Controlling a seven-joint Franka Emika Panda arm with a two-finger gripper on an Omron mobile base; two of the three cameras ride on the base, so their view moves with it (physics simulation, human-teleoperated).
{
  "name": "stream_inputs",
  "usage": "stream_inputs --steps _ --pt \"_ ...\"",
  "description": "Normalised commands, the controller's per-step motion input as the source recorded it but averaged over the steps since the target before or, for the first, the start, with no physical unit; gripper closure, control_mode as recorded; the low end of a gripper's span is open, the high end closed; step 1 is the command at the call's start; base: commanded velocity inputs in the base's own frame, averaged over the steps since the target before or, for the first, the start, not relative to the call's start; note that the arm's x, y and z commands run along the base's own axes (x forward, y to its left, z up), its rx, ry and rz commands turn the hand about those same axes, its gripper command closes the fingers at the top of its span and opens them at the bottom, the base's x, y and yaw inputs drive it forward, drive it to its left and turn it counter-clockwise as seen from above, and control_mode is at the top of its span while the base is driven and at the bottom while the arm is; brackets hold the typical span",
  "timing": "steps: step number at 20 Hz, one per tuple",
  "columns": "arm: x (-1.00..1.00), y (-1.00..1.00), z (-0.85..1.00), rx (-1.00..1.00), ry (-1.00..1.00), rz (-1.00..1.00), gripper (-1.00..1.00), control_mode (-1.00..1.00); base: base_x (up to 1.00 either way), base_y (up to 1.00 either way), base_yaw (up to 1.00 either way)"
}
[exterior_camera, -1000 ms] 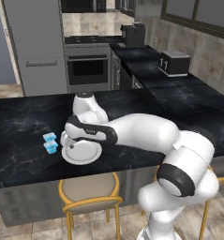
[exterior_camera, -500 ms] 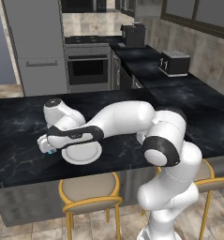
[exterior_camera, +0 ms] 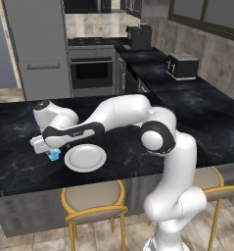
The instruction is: Place two yogurt containers on each plate.
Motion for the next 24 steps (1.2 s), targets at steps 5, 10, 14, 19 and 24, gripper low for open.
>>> stream_inputs --steps 5,10,14,19,24 --pt "0.08 0.17 -0.24 0.00 0.00 -0.03 -1.00 -1.00 0.00 0.00 0.00" --pt "0.18 0.01 -0.20 0.00 0.00 0.00 -1.00 -1.00 0.00 0.00 0.00" --pt "0.17 -0.04 -0.12 0.00 0.00 0.00 -1.00 -1.00 0.00 0.00 0.00" --pt "0.10 -0.14 -0.13 0.00 0.00 0.00 -1.00 -1.00 0.00 0.00 0.00" --pt "0.01 -0.22 -0.17 0.00 0.00 0.00 -1.00 -1.00 0.00 0.00 0.00"
